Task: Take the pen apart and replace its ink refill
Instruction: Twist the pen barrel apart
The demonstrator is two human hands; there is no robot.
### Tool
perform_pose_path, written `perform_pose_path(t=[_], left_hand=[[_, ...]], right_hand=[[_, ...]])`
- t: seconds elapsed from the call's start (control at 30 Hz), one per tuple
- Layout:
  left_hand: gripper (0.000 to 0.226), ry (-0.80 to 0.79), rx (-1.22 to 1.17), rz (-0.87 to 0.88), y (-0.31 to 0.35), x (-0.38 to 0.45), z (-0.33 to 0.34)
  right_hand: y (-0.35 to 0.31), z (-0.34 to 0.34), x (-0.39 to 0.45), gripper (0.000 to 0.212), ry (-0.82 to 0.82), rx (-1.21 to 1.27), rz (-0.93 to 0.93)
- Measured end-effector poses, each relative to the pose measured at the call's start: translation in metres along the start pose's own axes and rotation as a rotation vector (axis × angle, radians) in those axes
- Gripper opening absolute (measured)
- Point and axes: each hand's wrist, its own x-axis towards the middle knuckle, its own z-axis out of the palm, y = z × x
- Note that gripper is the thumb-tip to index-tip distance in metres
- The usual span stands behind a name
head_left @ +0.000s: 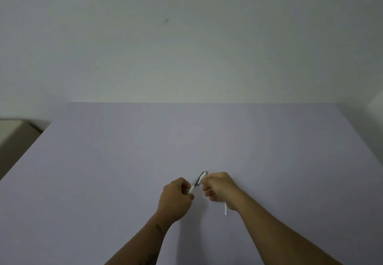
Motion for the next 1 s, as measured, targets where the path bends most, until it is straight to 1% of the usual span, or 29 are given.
perform_pose_path(t=[0.07, 0.13, 0.23, 0.37, 0.47, 0.53, 0.6, 0.7, 0.8, 0.9, 1.0], left_hand=[[0.014, 0.002, -0.030, 0.045, 0.005, 0.001, -0.002], [0.013, 0.003, -0.064, 0.090, 0.008, 0.004, -0.007], [0.012, 0.007, -0.125, 0.146, 0.010, 0.005, -0.013], [0.010, -0.005, -0.197, 0.198, 0.003, 0.004, -0.016], [0.009, -0.047, -0.187, 0.237, -0.005, 0.004, -0.018], [0.011, -0.068, -0.182, 0.254, -0.010, 0.003, -0.020], [0.014, -0.079, -0.193, 0.260, -0.012, 0.001, -0.022], [0.013, -0.096, -0.207, 0.273, -0.013, 0.002, -0.028], [0.012, -0.107, -0.220, 0.275, -0.011, 0.002, -0.030], [0.012, -0.127, -0.218, 0.278, -0.008, 0.001, -0.028], [0.012, -0.131, -0.251, 0.269, -0.006, 0.002, -0.028]], right_hand=[[-0.002, 0.005, -0.008, 0.014, 0.009, 0.108, 0.005], [-0.004, 0.009, -0.013, 0.017, 0.069, 0.224, 0.000], [-0.007, 0.017, -0.021, 0.018, 0.163, 0.307, -0.038], [-0.005, 0.031, -0.024, 0.019, 0.310, 0.306, -0.105], [-0.001, 0.041, -0.027, 0.020, 0.400, 0.251, -0.158], [-0.001, 0.045, -0.031, 0.020, 0.412, 0.226, -0.176], [-0.005, 0.047, -0.036, 0.021, 0.382, 0.245, -0.167], [-0.010, 0.045, -0.043, 0.021, 0.284, 0.375, -0.103], [-0.008, 0.045, -0.046, 0.014, 0.235, 0.441, -0.054], [-0.006, 0.046, -0.044, 0.016, 0.296, 0.434, -0.030], [-0.007, 0.044, -0.040, 0.015, 0.345, 0.445, -0.068]])
